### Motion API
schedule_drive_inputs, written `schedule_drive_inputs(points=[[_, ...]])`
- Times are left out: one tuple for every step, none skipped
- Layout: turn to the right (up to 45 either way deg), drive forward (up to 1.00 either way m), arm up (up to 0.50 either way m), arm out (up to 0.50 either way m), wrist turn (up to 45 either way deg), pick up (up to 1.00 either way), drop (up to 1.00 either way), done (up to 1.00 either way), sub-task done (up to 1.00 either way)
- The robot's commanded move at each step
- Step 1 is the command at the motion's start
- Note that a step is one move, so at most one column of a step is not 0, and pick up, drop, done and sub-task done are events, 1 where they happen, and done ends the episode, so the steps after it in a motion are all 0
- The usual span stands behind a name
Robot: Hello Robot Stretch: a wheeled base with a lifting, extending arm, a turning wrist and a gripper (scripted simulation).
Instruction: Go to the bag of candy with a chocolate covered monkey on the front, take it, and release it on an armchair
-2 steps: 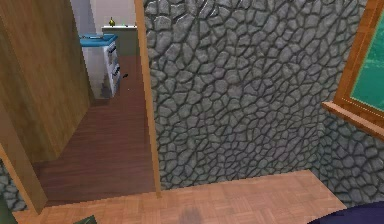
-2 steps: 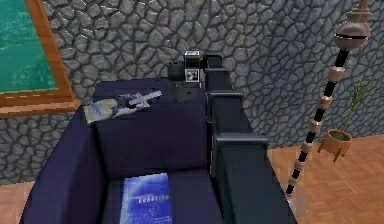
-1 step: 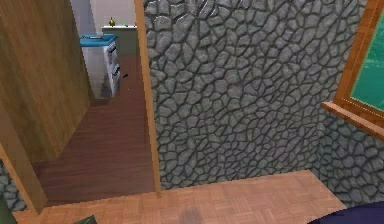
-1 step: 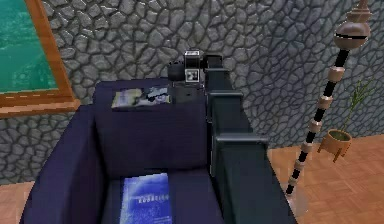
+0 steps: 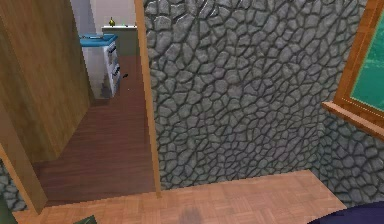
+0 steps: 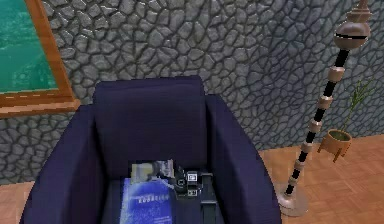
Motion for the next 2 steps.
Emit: schedule_drive_inputs(points=[[0.0, 0.00, -0.32, 0.00, 0.0, 0.00, 0.00, 0.00, 0.00], [0.0, 0.00, 0.00, 0.00, 0.0, 0.00, 1.00, 0.00, 0.00]])
